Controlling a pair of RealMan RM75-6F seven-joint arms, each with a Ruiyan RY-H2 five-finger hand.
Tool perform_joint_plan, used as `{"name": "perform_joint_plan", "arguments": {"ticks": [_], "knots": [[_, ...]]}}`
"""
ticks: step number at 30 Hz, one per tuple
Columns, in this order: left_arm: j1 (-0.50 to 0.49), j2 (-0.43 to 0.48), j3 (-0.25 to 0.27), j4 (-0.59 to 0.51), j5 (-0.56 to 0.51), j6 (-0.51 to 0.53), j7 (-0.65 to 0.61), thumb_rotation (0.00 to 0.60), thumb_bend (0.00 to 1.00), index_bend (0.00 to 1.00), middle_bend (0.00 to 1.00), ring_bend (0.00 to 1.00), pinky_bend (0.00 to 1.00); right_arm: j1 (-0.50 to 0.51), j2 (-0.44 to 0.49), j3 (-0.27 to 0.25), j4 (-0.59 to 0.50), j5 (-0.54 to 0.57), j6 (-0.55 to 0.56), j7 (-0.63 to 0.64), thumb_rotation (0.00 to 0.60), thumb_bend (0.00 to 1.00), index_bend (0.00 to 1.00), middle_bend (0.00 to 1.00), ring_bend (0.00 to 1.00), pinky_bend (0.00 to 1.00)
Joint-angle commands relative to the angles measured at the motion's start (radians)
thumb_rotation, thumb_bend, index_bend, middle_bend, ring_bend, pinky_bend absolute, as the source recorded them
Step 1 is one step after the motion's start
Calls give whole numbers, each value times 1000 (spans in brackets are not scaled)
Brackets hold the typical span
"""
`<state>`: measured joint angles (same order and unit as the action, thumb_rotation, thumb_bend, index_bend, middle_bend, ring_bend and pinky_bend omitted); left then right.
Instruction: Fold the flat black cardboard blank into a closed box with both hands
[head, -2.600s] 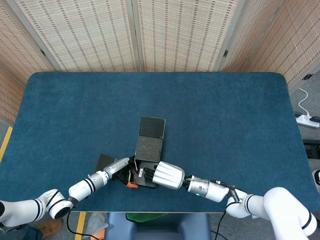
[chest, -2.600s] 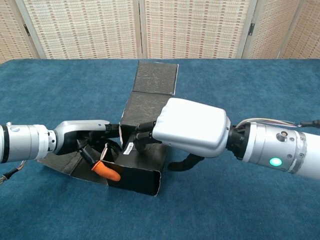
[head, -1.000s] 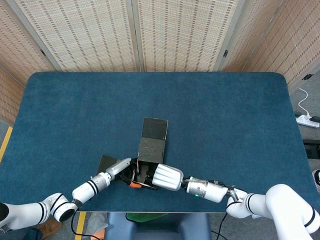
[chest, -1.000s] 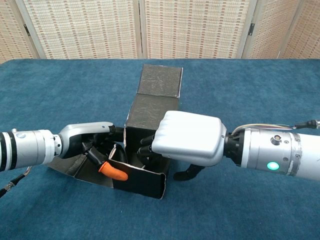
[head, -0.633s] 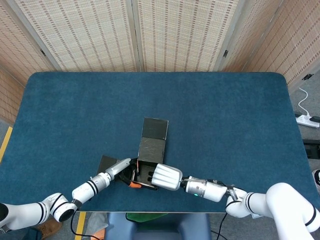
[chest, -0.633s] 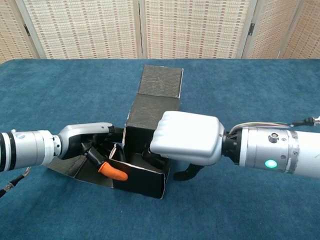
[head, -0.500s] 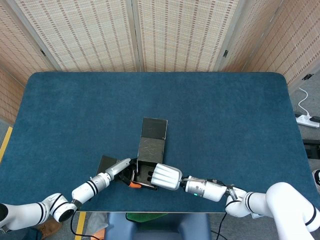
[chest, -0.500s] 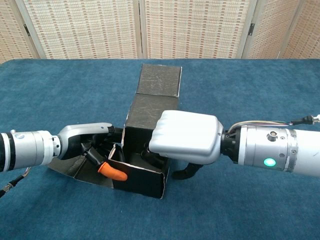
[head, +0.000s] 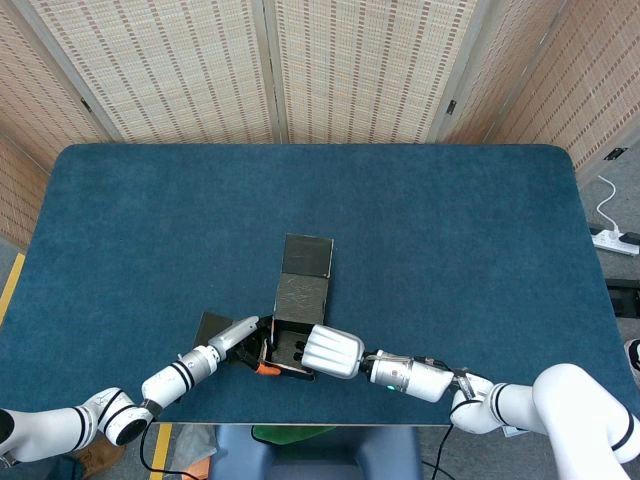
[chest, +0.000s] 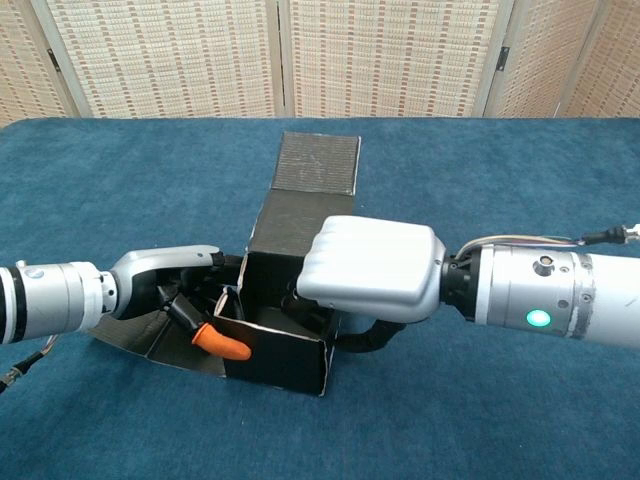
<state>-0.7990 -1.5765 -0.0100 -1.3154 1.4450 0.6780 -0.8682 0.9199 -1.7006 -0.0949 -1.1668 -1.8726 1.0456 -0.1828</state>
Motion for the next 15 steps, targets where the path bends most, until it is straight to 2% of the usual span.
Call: {"name": "perform_joint_plan", "arguments": {"ticks": [1,8,10,12,15], "knots": [[2,-1,-1,0,-4,-1,4,599,178,270,294,463,464,-3,-1,-3,7,-3,9,8,600,295,1000,1000,837,1000],[7,1,-8,-9,-12,-1,19,600,180,271,294,462,465,-7,-2,-9,20,-13,23,11,600,295,1000,1000,845,1000],[11,1,-11,-10,-18,3,30,600,180,266,289,462,466,-8,5,-8,19,-15,32,12,600,295,985,970,838,1000],[14,0,-15,-11,-26,5,42,599,180,249,274,462,466,-10,14,-7,18,-20,44,7,600,284,881,860,830,1000],[18,-1,-23,-16,-39,7,62,599,180,203,239,462,466,-15,27,-6,17,-26,55,-19,600,195,629,642,824,1000]]}}
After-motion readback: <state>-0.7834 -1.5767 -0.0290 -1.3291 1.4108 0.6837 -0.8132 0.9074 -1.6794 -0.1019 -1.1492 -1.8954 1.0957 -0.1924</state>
